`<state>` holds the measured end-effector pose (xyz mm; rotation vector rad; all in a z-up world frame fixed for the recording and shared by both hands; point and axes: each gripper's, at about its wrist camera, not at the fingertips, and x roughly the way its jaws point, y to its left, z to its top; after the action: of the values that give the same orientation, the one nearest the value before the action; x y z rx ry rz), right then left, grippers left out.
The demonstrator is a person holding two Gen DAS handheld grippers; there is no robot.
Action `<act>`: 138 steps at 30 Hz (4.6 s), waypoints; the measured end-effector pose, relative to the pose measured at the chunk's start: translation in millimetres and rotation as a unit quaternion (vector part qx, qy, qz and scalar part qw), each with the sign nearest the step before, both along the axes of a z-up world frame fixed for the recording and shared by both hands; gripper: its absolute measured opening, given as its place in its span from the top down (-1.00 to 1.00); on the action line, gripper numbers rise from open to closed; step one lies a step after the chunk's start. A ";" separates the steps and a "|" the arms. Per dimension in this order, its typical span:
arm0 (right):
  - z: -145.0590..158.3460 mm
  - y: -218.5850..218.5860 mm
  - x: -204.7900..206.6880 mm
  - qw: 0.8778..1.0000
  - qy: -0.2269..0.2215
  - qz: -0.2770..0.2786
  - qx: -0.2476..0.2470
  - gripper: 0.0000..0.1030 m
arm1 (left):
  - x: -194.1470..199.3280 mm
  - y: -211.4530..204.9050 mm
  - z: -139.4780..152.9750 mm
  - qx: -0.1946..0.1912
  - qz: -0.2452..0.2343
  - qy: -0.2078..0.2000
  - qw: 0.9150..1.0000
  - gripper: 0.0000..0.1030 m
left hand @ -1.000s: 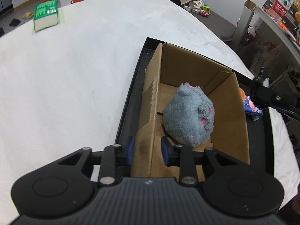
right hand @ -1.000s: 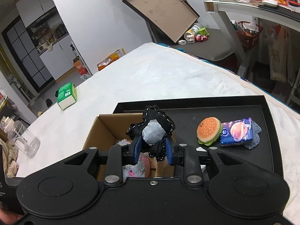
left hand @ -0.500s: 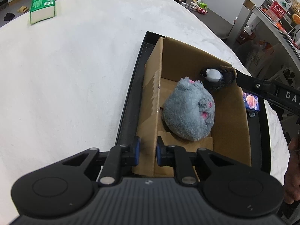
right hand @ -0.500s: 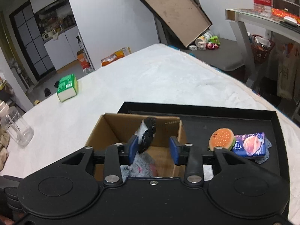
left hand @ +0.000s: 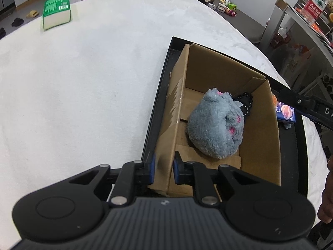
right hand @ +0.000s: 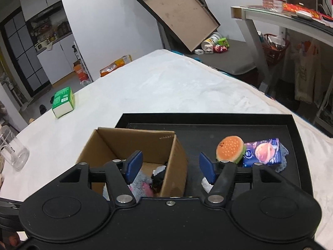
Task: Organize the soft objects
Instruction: 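Lower the black bracelet into the box beside the plush and open the right tool, then grasp the blue-and-pink juice carton with the right tool, then carry the juice carton into the box with the right tool and release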
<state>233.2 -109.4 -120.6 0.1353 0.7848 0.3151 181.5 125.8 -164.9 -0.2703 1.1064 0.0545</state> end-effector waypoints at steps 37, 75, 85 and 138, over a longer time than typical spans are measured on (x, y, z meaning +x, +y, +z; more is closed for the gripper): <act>-81.8 -132.6 41.2 0.971 0.068 -0.199 0.110 -0.54 | 42.8 -55.9 12.1 0.126 0.015 0.019 0.992 0.09; -81.8 -165.7 45.4 0.959 0.096 -0.171 0.203 0.67 | 46.3 -74.5 25.8 0.178 -0.008 0.031 0.983 -0.04; -55.3 -154.9 37.0 0.968 0.058 -0.143 0.196 0.67 | 38.5 -68.4 26.9 0.153 -0.022 0.010 0.988 -0.04; -0.6 19.0 19.3 0.989 0.042 -0.010 0.144 0.67 | 23.0 2.0 -10.2 0.002 -0.017 -0.033 0.999 0.73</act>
<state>252.4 -90.5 -121.2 0.4308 0.8168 0.4050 204.4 127.8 -175.1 -0.2471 1.0457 0.0180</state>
